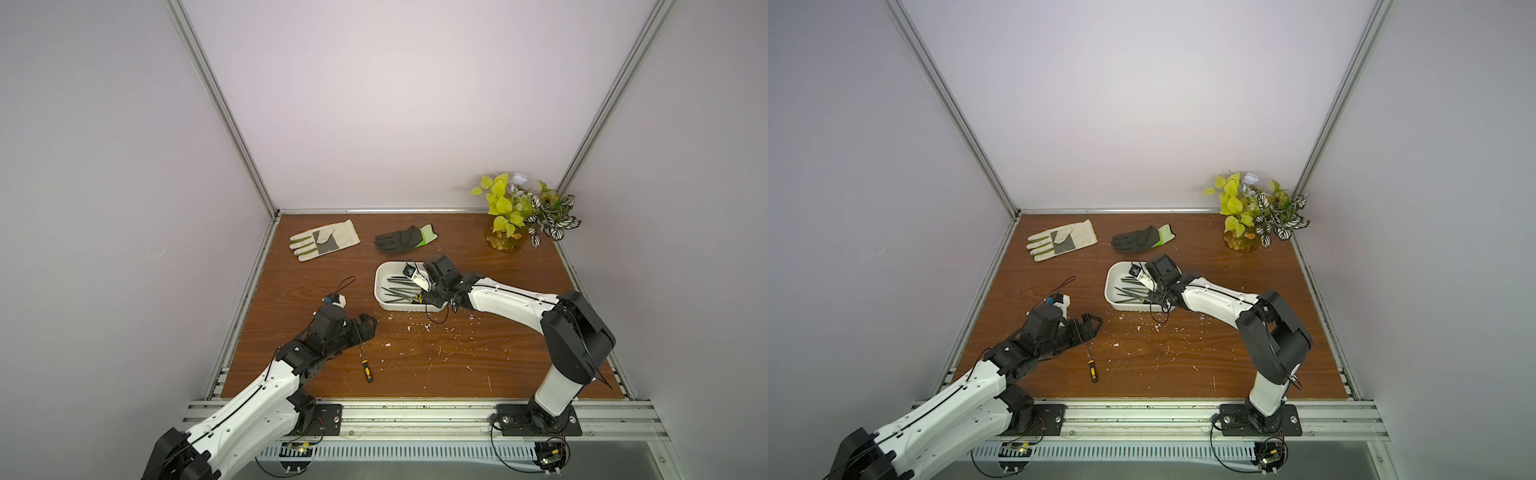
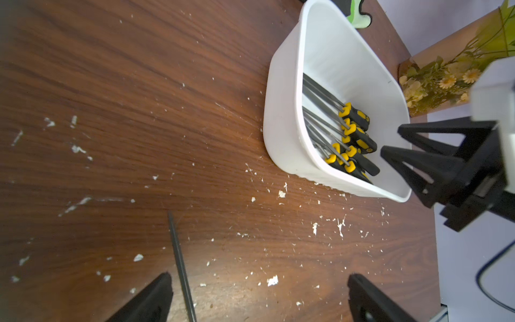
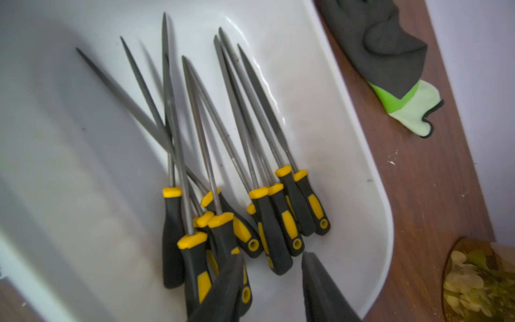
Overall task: Put the file tool into the storage box
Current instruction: Place the file tool in the storage box.
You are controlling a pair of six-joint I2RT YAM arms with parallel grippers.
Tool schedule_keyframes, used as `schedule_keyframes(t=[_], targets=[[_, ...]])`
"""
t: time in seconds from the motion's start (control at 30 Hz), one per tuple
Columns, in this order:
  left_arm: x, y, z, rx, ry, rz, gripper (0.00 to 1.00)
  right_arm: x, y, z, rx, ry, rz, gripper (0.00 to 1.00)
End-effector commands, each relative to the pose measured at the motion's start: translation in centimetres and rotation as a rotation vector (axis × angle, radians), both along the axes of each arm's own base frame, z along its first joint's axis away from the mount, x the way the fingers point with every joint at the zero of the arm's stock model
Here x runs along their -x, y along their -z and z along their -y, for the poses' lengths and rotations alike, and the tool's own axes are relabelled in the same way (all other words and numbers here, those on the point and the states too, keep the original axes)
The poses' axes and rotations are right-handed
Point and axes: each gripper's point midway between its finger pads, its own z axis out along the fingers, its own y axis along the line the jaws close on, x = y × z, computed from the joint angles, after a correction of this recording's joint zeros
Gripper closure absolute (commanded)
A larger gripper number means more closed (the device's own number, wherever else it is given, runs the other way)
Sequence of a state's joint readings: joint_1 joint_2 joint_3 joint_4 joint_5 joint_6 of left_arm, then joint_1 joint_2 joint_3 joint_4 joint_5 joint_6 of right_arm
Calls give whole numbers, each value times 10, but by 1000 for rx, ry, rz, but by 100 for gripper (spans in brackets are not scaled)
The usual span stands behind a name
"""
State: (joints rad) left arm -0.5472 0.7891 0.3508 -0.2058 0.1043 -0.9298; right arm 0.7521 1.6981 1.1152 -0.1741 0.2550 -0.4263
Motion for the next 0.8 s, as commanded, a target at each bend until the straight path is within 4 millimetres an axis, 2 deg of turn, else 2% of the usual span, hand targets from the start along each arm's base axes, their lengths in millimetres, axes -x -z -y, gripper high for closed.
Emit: schedule_keyframes(t=[0.0,0.13,0.3,0.4,0.5,0.6,0.77], targets=[[8,11,0,6,-4,-28,0,-3,-72,-2,-190,78,142,58],[15,18,-3,27,-21,-41,0,20,-98,-4,-384,77,110,52],[25,24,-2,28,-18,-57,0,54,-104,-8,-598,71,3,47],[31,27,2,19,-4,-65,0,72,-97,-8,-687,83,-70,46],[37,29,9,21,16,-70,0,86,-84,-10,-723,86,-138,52],[41,30,14,18,29,-71,0,93,-71,-10,-718,103,-173,54],[47,33,21,35,39,-78,0,99,-66,-8,-733,121,-188,54]])
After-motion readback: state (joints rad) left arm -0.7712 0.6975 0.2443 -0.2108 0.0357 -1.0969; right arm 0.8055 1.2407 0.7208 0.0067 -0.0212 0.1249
